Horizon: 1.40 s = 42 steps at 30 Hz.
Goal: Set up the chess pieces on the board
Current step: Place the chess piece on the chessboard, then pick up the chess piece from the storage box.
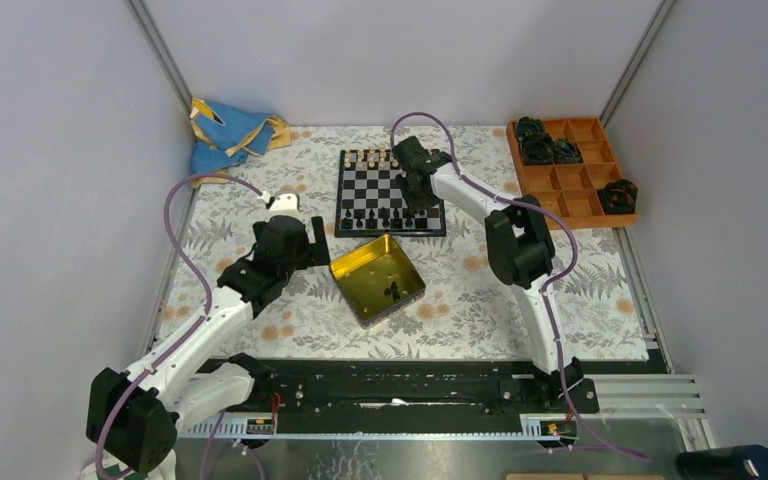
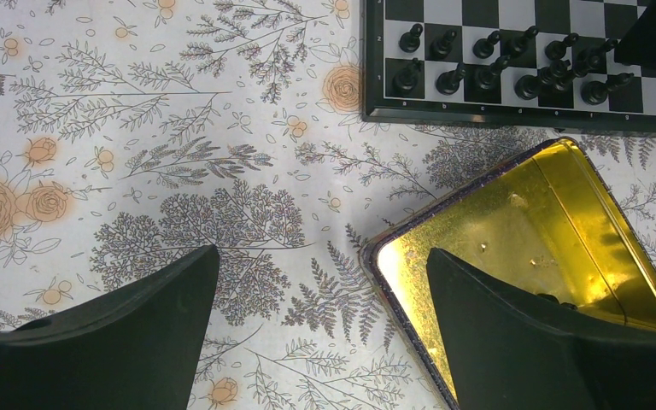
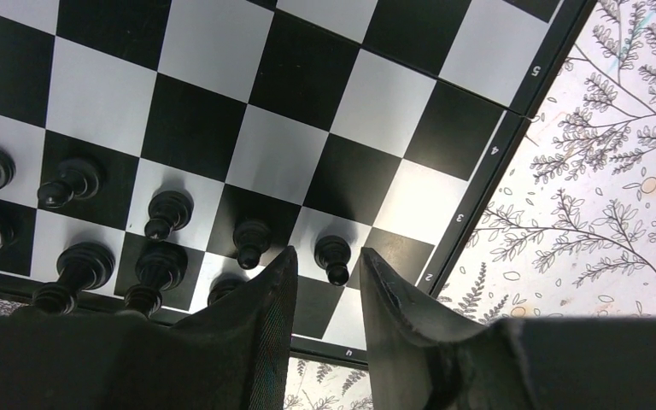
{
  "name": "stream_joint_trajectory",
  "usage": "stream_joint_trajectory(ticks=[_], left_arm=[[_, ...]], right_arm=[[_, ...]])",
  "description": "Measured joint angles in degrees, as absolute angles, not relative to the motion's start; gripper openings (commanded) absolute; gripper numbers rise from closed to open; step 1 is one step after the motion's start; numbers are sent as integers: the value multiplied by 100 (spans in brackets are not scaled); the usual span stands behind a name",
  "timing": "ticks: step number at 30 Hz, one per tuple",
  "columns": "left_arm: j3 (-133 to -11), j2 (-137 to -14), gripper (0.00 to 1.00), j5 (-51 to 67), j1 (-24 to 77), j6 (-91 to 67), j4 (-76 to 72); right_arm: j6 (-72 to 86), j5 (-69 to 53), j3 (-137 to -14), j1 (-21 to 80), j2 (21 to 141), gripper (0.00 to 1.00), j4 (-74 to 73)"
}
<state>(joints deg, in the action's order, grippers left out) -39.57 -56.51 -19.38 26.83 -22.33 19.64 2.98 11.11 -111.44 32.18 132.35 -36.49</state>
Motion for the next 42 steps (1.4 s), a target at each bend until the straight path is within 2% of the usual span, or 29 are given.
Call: stream_joint_trajectory(ticks=[7, 14, 16, 22, 32, 42], left_arm=[[-3933, -5660, 99, -1903, 2681, -2239, 1920], [-3933, -5660, 99, -1881, 2657, -2244, 1907], [-3933, -5660, 99, -1865, 2657, -2244, 1903], [-3931, -5660, 99, -1839, 2657, -2255, 1894], [-3920, -5660, 99, -1833, 2657, -2263, 1883], [-3909, -5616, 99, -1789, 2657, -2265, 1883]], right_arm=[[290, 1269, -11139, 3218, 12967, 37, -3653], [290, 1352, -10720, 3221, 11987, 19, -3548], [292, 1345, -10484, 3245, 11614, 17, -3520], [185, 1238, -9778, 3697, 10750, 20, -3503], [75, 873, -8858, 5568, 10512, 34, -3551], [281, 768, -8219, 5778, 10422, 37, -3520]])
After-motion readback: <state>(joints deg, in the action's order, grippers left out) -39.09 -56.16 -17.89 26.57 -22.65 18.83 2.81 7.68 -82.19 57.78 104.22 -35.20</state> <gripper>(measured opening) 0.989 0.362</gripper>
